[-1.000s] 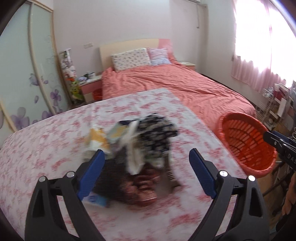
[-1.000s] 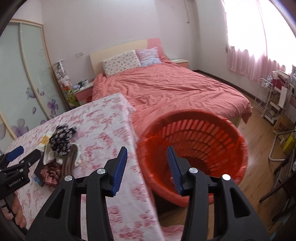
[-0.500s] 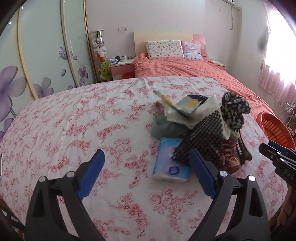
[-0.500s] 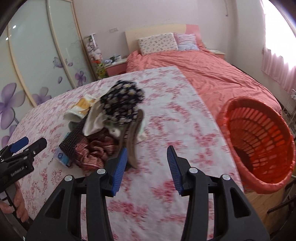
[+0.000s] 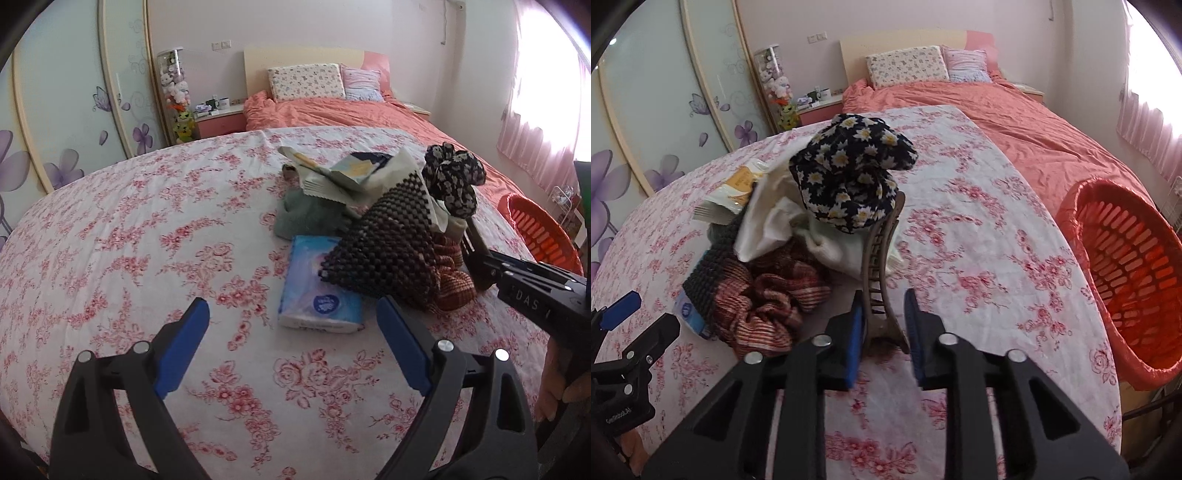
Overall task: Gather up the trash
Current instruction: 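Grasp the blue tissue pack with the left tool while the right tool grasps the black hair clip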
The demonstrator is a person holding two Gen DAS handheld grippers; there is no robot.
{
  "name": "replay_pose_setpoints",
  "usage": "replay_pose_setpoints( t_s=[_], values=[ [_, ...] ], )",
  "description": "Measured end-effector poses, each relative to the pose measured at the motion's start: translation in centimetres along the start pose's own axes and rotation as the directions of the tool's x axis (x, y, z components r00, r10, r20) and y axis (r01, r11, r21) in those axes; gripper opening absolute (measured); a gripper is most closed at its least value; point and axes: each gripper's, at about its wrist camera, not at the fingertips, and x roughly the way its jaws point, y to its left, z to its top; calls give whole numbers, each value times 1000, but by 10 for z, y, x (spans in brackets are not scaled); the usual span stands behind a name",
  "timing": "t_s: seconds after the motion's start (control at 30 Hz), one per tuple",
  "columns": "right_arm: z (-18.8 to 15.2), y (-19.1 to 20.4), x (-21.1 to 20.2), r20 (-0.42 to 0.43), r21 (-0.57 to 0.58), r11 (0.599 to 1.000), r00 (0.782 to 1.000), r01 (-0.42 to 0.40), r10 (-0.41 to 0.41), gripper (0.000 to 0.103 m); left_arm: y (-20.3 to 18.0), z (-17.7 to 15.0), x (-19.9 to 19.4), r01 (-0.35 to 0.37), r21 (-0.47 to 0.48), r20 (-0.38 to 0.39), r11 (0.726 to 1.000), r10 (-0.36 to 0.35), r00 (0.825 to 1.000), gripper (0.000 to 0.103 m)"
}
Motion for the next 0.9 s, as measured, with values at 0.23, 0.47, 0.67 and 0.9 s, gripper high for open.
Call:
replay_pose_setpoints(
  t_s=[0.23, 0.47, 0.67, 0.9],
  values=[
    [-1, -9, -5, 5, 29, 1000, 1000, 13, -13, 21, -10, -1, 24, 7, 18, -73, 1000, -6, 997, 79],
    [4, -6, 2, 3, 28, 999, 1000, 18, -18, 21, 3, 5, 45, -6, -26, -116, 1000, 3, 993, 62],
    [6, -18, 2, 5, 56, 998, 1000, 3, -3, 21, 45, 8, 46, -72, -84, -127, 994, 61, 990, 58],
    [7, -17, 4, 4, 59, 998, 1000, -12, 12, 21, 84, 15, 50, -91, -178, -128, 980, 69, 989, 60]
  ],
)
